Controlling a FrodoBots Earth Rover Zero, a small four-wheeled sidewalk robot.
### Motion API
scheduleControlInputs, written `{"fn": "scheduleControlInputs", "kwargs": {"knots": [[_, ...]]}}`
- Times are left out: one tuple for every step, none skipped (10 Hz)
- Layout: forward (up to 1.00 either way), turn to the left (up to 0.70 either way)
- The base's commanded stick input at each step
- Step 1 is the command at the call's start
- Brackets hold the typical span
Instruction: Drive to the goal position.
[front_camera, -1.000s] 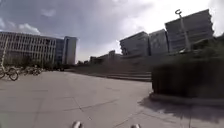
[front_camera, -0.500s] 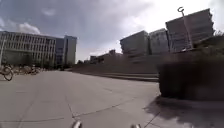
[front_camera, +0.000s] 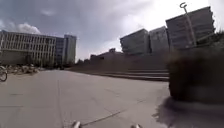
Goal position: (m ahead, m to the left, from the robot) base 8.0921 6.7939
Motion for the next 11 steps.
{"fn": "scheduleControlInputs", "kwargs": {"knots": [[0.7,0.0],[0.7,0.0],[0.7,0.0],[0.7,0.0],[0.7,0.0],[0.7,0.0],[0.7,0.0],[0.7,0.0],[0.7,0.0],[0.7,0.0],[0.7,0.0]]}}
